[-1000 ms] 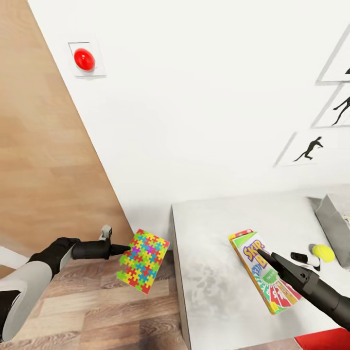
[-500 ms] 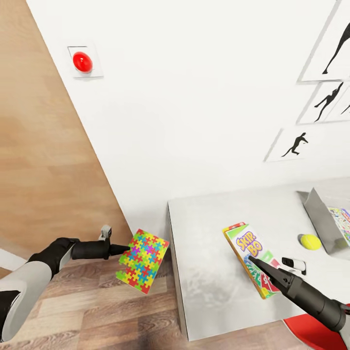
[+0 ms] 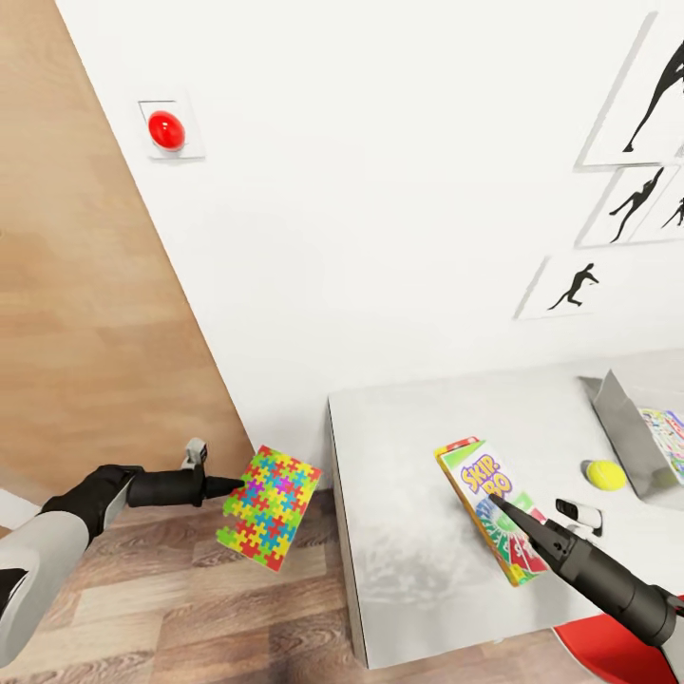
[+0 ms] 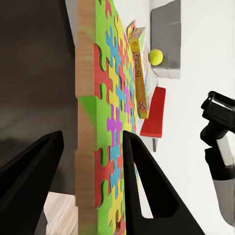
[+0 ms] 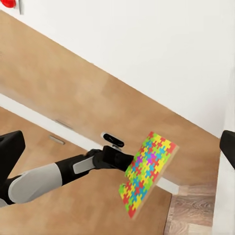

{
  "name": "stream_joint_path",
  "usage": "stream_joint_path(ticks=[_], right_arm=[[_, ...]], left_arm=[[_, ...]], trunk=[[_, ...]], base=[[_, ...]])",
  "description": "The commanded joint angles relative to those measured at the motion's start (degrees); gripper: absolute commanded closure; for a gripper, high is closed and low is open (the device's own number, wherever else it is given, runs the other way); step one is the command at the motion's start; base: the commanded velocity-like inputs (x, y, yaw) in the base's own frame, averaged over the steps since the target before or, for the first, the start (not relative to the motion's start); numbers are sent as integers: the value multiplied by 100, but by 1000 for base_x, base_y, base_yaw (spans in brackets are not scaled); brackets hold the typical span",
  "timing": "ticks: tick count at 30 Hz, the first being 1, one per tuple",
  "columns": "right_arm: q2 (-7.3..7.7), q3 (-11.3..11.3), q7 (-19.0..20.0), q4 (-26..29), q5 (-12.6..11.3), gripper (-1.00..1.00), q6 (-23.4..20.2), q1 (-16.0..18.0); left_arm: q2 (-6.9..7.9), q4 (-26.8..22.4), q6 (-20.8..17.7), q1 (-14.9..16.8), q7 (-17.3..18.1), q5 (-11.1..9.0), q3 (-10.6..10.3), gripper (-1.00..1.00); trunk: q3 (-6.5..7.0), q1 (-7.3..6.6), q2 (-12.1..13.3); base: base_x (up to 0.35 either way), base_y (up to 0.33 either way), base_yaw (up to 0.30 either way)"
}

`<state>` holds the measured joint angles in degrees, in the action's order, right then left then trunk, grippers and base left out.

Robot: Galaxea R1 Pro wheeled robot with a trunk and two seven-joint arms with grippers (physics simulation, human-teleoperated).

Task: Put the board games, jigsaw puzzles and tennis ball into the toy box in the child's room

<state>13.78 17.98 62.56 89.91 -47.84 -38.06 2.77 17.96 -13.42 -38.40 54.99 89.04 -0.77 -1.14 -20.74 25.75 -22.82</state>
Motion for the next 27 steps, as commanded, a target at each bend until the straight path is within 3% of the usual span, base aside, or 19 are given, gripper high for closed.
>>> stream_joint_path(ticks=[1, 9, 27], right_arm=[[2, 2, 0, 1, -31, -100, -12, 4], [2, -5, 2, 3, -27, -100, 48, 1], [2, -5, 1, 6, -24, -100, 53, 0]], left_arm=[[31, -1, -54, 3, 95, -4, -18, 100], [294, -3, -30, 3, 96, -8, -11, 100], [340, -11, -27, 3, 96, -10, -9, 100]], trunk=[[0, 3, -9], [76, 3, -9], [247, 3, -9]], base=[[0, 0, 0], [0, 0, 0], [0, 0, 0]])
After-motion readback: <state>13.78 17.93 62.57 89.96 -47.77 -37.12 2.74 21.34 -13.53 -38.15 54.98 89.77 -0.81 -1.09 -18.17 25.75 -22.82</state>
